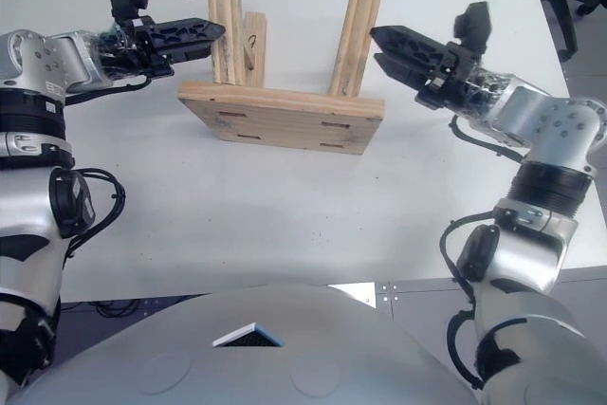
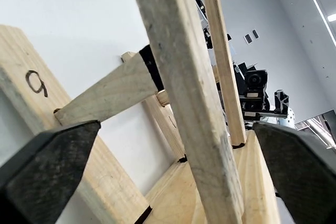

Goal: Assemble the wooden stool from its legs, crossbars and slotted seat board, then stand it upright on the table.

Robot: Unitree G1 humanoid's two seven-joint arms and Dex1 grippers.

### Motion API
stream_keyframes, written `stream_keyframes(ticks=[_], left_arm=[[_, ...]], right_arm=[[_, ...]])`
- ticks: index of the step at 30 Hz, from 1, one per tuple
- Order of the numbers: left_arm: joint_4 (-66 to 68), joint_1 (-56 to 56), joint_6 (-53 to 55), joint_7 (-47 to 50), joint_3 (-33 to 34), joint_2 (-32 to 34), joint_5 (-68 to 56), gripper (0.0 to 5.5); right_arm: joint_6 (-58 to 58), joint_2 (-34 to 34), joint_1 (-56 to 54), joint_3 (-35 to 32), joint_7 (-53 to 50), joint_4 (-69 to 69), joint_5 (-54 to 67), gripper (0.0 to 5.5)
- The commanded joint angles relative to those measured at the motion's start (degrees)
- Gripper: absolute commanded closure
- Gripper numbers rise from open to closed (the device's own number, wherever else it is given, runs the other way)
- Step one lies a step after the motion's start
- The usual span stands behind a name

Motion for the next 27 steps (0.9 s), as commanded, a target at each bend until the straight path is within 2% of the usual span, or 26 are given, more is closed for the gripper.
stream_keyframes(ticks=[1,3,10,22,27], left_arm=[[0.69,-2.43,1.4,-0.75,-0.24,-0.08,0.1,0.55],[0.65,-2.71,2.02,-1.25,-0.64,-0.28,0.11,0.83],[0.21,-2.44,3.14,-1.89,-1.41,-0.68,0.42,1.76],[-0.79,-0.64,3.87,-2.82,-2.55,-0.45,0.45,3.73],[-1.11,-0.24,4.74,-3.22,-2.71,-0.61,0.21,4.12]], right_arm=[[3.35,1.7,-3.24,0.42,-2.5,1.97,0.01,0.1],[4.08,2.35,-3.96,0.54,-3.33,2.59,-0.18,0.1],[5.58,3.86,-5.72,-0.21,-5.06,3.86,-0.17,1.14],[5.9,6.71,-6.2,-1.36,-7.58,4.89,-0.33,3.29],[6.18,7.17,-6.55,-2.04,-7.98,5.19,-0.47,4.05]])
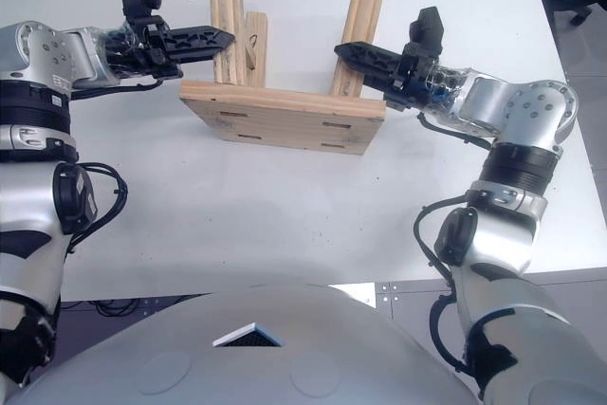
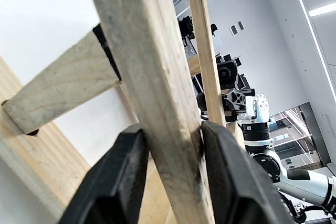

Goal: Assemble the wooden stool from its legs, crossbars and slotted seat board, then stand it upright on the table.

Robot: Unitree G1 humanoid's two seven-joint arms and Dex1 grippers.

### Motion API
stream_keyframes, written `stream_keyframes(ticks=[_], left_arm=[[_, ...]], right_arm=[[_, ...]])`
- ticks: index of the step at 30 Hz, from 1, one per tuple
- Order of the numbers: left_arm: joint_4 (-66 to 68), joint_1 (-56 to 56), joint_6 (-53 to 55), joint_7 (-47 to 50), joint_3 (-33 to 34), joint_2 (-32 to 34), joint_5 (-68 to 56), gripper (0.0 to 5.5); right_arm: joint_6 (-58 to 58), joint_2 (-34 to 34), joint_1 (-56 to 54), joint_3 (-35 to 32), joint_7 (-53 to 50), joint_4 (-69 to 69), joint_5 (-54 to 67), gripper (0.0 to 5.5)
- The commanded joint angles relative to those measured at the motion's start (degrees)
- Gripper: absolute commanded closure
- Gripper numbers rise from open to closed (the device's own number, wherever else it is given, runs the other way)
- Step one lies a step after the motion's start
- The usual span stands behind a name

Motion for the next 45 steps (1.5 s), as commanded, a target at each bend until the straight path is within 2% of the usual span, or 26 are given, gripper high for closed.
stream_keyframes(ticks=[1,9,21,26,27,28,37,45], left_arm=[[-0.95,0.61,1.45,0.24,-0.8,0.19,0.19,4.12],[-4.09,3.71,4.12,0.35,-0.98,0.49,-1.29,4.17],[-12.15,10.15,9.05,0.63,-2.72,4.6,-5.16,4.25],[-12.55,9.23,5.82,0.84,-2.77,4.07,-4.98,4.25],[-12.35,8.98,5.01,1.15,-2.27,3.76,-5.03,3.96],[-12.07,8.8,4.69,1.51,-1.9,3.55,-5.11,3.86],[-11.02,8.54,5.14,1.22,-0.48,5.12,-5.88,2.63],[-11.47,11.21,4.66,-1.9,4.63,10.88,-8.34,1.6]], right_arm=[[0.32,0.54,-1.78,-0.81,-0.75,0.41,-0.25,4.22],[-1.75,1.48,-1.53,-1.41,-2.64,1.09,-1.54,4.25],[-6.02,3.66,-0.08,-3.53,-7.4,1.09,-4.53,4.28],[-4.09,2.04,2.2,-0.99,-2.23,-5.18,-2.26,4.28],[-3.65,1.7,2.45,-0.52,-1.29,-6.19,-1.86,4.28],[-3.4,1.5,2.51,-0.3,-0.83,-6.69,-1.7,3.99],[-1.82,-1.84,2.6,0.01,1.29,-7.18,-1.09,2.61],[2.57,-7.9,7.39,-3.13,6.17,-12.07,2.92,1.45]])
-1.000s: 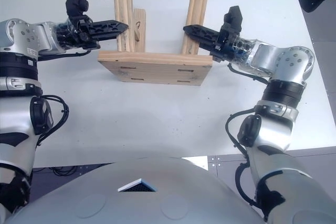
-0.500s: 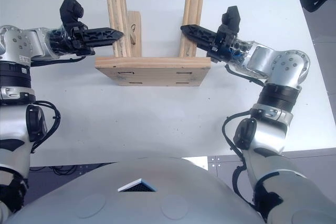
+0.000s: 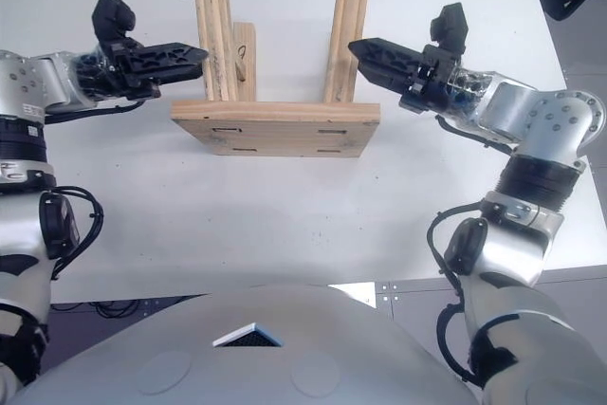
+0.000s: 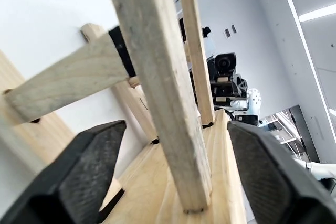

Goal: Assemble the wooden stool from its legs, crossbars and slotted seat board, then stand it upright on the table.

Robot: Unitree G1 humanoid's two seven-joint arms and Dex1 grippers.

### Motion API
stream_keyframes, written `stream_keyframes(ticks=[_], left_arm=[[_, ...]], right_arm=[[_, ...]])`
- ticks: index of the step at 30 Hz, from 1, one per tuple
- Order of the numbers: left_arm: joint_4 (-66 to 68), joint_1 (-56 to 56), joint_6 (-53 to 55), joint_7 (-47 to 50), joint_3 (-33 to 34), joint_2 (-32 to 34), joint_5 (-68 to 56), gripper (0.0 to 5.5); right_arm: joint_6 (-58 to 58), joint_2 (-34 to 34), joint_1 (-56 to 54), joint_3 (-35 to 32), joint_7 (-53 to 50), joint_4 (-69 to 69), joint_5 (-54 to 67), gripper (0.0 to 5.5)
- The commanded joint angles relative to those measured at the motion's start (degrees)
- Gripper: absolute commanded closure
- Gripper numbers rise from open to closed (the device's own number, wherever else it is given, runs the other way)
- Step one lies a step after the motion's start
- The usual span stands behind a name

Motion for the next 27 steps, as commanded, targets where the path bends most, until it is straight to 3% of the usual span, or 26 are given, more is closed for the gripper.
stream_keyframes(ticks=[1,4,6,8,11,13,16,23,27], left_arm=[[0.21,2.12,-0.83,-1.45,2.44,4.03,-0.62,1.41],[0.57,6.09,-6.1,-3.61,2.1,7.87,1.7,0.92],[-2.81,12.26,-18.7,-3.54,0.35,9.7,7.18,0.62],[-8.93,19.71,-34.16,-4.47,-1.47,10.54,12.72,0.51],[-14.2,27.18,-57.06,-6.8,-3.59,9.44,19.19,0.51],[-14.7,27.92,-64.79,-5.6,-3.91,7.22,20.71,0.51],[-14.68,27.31,-69.45,-3.79,-4.7,4.25,21.25,0.51],[-13.78,24.73,-70.67,-2.64,-7.23,0.64,21.69,0.46],[-12.0,22.8,-71.0,-2.6,-8.26,-0.39,22.34,1.09]], right_arm=[[1.04,-5.07,3.75,-2.66,2.68,-2.96,1.62,1.25],[-4.85,-10.16,10.83,-3.76,9.36,-7.07,0.21,0.72],[-18.72,-16.56,22.79,1.89,22.54,-18.22,-6.77,0.54],[-31.71,-20.01,31.44,8.44,29.31,-25.7,-15.27,0.54],[-52.59,-18.55,34.16,18.37,27.63,-26.62,-31.65,0.54],[-62.09,-17.07,33.21,22.55,26.42,-24.82,-38.89,0.54],[-68.44,-14.7,30.21,24.65,26.01,-21.5,-41.99,0.54],[-74.98,-11.87,22.8,30.1,25.56,-12.46,-45.83,1.75],[-76.58,-11.22,20.58,32.09,25.75,-9.59,-46.97,2.41]])
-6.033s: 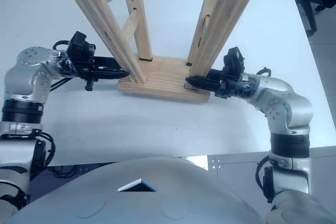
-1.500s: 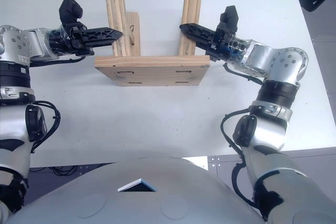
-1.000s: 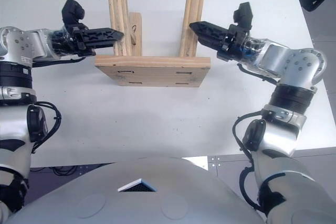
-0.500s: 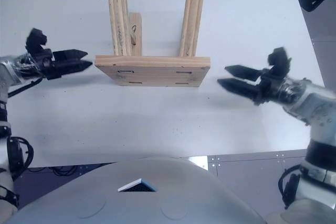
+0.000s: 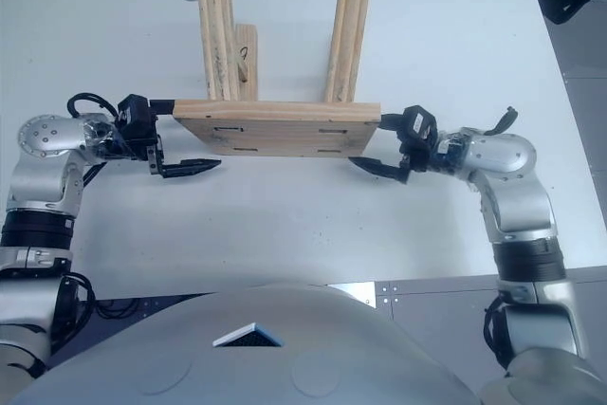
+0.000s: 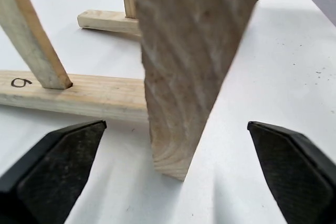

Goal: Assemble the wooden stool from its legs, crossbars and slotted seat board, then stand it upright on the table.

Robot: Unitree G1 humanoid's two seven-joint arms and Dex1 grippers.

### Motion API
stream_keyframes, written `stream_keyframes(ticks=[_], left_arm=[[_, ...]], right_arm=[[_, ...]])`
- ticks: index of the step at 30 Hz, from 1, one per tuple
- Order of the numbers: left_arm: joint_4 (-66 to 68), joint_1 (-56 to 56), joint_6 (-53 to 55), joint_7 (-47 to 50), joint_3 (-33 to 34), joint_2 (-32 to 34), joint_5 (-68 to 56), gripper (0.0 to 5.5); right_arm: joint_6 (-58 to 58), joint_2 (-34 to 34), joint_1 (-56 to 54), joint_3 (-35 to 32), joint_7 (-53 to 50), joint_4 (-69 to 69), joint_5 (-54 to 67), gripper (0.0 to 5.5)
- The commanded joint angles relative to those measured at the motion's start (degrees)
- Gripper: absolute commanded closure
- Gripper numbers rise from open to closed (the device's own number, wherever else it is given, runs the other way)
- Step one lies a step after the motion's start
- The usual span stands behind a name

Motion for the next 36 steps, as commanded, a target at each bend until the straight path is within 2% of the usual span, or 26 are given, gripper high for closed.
stream_keyframes(ticks=[1,8,11,17,19,21,24,25,26,28,30,36], left_arm=[[1.62,-2.54,-0.58,0.27,-0.91,-0.96,1.0,1.23],[3.08,-3.67,-0.52,-0.59,-1.83,-0.97,1.5,2.24],[4.79,-3.98,-2.1,-1.25,-2.92,-1.12,2.78,2.66],[3.01,-4.21,0.45,-2.88,-4.04,-1.76,1.16,3.54],[0.19,-3.25,3.96,-4.87,-4.51,-0.47,-0.26,3.78],[-8.15,-1.98,17.25,-4.66,-3.32,1.81,-6.24,3.87],[-22.63,-5.55,51.69,0.68,2.94,6.55,-27.72,3.88],[-21.72,-11.44,64.85,4.3,6.8,5.8,-34.12,3.88],[-20.42,-15.43,72.86,7.0,9.44,4.94,-37.83,3.88],[-13.79,-24.55,87.6,8.91,15.1,1.27,-35.99,3.87],[-8.04,-28.44,93.47,8.4,16.28,1.11,-34.22,3.87],[10.31,-37.52,94.17,8.63,10.41,6.82,-40.0,3.88]], right_arm=[[-1.43,1.14,-2.57,1.76,-0.11,2.17,-1.47,2.59],[-2.32,0.88,-3.68,2.78,0.34,4.14,-2.31,3.66],[-3.5,0.92,-3.81,3.57,0.45,5.47,-3.42,3.9],[-2.25,0.86,-3.98,3.32,1.2,5.29,-2.21,3.91],[2.61,0.84,-3.89,2.47,1.14,3.47,0.23,3.91],[16.72,1.33,-4.77,-2.03,-0.49,-2.6,10.57,3.91],[47.44,0.51,-11.87,-13.15,-6.8,-8.65,30.5,3.9],[61.07,1.4,-18.35,-18.34,-6.64,-6.84,32.65,3.9],[69.57,2.1,-22.69,-21.58,-6.39,-5.25,33.56,3.9],[80.81,2.38,-33.49,-23.37,-5.27,2.84,31.13,3.9],[82.63,2.13,-41.49,-20.67,-7.25,11.05,27.82,3.9],[82.63,6.37,-62.87,-16.0,-13.33,38.3,21.51,3.9]])
